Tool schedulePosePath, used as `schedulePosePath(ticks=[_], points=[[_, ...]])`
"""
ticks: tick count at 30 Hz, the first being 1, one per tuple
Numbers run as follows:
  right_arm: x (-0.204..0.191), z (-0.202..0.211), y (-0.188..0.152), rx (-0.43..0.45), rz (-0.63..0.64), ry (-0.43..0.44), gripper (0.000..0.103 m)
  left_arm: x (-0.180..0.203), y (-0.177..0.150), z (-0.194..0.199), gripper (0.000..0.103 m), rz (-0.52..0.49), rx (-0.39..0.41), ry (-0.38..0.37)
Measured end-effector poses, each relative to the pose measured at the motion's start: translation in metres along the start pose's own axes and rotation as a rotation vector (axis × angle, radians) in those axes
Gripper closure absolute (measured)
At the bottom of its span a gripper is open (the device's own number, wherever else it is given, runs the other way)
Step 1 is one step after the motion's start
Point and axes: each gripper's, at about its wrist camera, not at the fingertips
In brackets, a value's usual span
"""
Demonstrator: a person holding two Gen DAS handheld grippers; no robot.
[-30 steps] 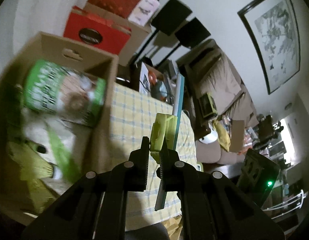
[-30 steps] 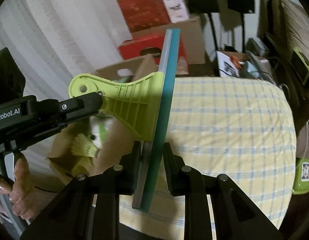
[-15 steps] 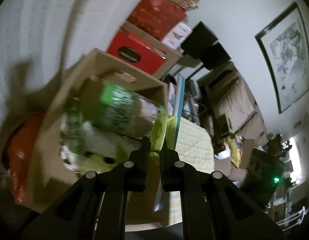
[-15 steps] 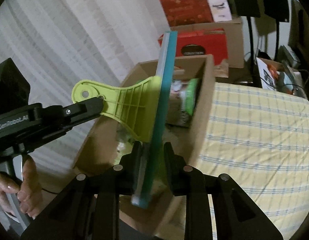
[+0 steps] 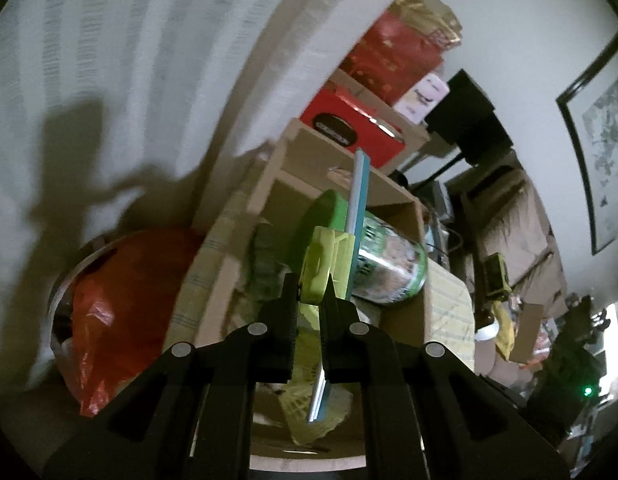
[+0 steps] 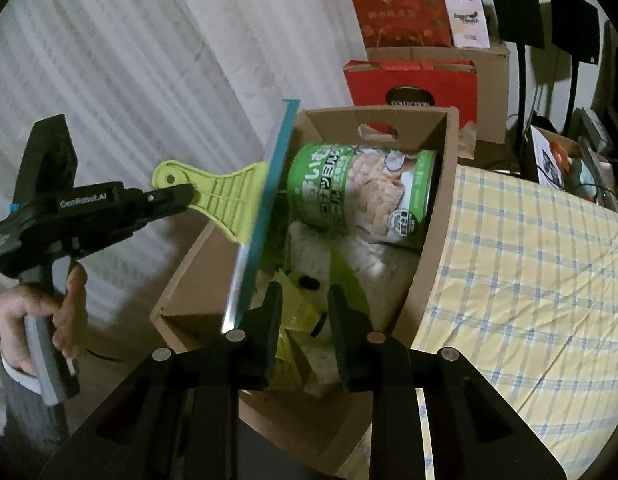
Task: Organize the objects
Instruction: 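Lower the squeegee into the box and open the left tool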
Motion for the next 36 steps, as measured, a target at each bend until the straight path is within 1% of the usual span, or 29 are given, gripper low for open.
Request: schedulePosePath(ticks=[4,11,20,26,29,30,32,34,35,36], points=[[0.004,-0.003,-0.003,-0.01,-0.008,-0.007,0.078,-0.01,0.0,-0.006,0.094,-0.007,0.007,0.055],[0.007,-0.005,-0.008,-0.021,-0.008,-0.02,0.078,-0.014,-0.002,-0.033,0.094,-0.029,-0.043,0.11],[0.02,-0.008,-0.011,-0.025,-0.037,-0.026,0.078,0.01,-0.013,-0.052,0.094,-0.18,-0.042,0.246],[0.019,-0.007,-0.014,-0.03,-0.031,-0.024,0.078,0.024,-0.01,-0.07,0.094,-0.235,-0.06,0.296],[0.019,-0.005,-0.014,-0.025,-0.029,-0.03,0.078,0.027,-0.01,-0.078,0.094,-0.262,-0.091,0.32],[0.019,-0.004,-0.015,-0.023,-0.028,-0.032,0.077,0.027,-0.011,-0.079,0.093,-0.261,-0.104,0.313],[0.02,-0.002,-0.016,-0.021,-0.026,-0.035,0.077,0.024,-0.01,-0.079,0.082,-0.238,-0.127,0.288],[0.021,0.0,-0.016,-0.019,-0.026,-0.039,0.075,0.021,-0.011,-0.073,0.057,-0.211,-0.126,0.255],[0.021,0.0,-0.016,-0.018,-0.027,-0.04,0.075,0.02,-0.011,-0.068,0.053,-0.198,-0.113,0.243],[0.021,0.001,-0.017,-0.016,-0.027,-0.041,0.075,0.02,-0.01,-0.062,0.052,-0.189,-0.1,0.23]])
Point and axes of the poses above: each gripper's, at about its wrist camera, not at the fingertips, and z roughly against the way its jaws point, x to its right, y to its top, and after that the axes turned 1 degree about -y, right-handed
